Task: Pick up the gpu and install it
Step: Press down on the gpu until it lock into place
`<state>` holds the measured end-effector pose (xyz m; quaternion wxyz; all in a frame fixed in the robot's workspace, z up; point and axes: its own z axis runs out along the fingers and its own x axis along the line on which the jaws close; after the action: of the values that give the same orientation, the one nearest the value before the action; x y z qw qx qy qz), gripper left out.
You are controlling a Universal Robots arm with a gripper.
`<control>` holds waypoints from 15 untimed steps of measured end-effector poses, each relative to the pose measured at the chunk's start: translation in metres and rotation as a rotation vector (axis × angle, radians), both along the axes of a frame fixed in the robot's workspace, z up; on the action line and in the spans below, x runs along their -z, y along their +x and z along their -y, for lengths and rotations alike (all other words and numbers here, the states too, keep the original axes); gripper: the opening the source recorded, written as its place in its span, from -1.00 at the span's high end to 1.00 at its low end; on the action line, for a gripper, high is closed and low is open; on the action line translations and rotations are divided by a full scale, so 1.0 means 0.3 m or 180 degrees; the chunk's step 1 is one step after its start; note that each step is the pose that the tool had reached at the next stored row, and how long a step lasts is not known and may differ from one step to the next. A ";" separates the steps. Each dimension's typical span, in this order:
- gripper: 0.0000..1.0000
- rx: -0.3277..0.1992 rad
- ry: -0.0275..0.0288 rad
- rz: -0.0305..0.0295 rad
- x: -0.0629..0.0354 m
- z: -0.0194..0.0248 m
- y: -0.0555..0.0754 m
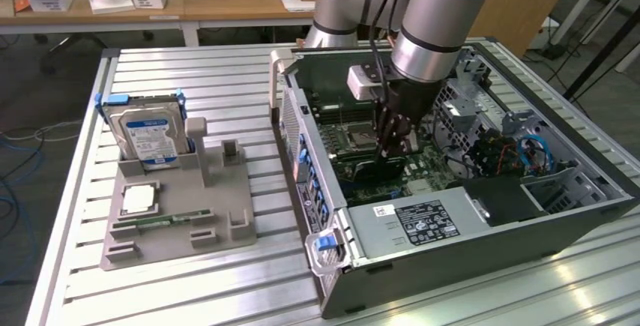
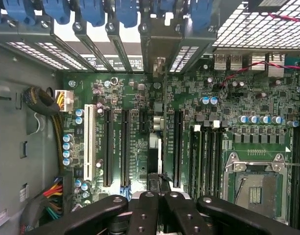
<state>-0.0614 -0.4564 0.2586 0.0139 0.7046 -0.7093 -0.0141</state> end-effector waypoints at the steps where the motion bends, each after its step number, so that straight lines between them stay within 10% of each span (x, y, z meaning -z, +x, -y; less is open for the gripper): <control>1: 0.79 0.0000 0.0001 0.0000 -0.002 -0.001 0.000; 15: 0.79 0.0000 0.0004 -0.0001 -0.120 0.000 0.000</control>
<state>-0.0614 -0.4564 0.2946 0.0135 0.7046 -0.7093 -0.0146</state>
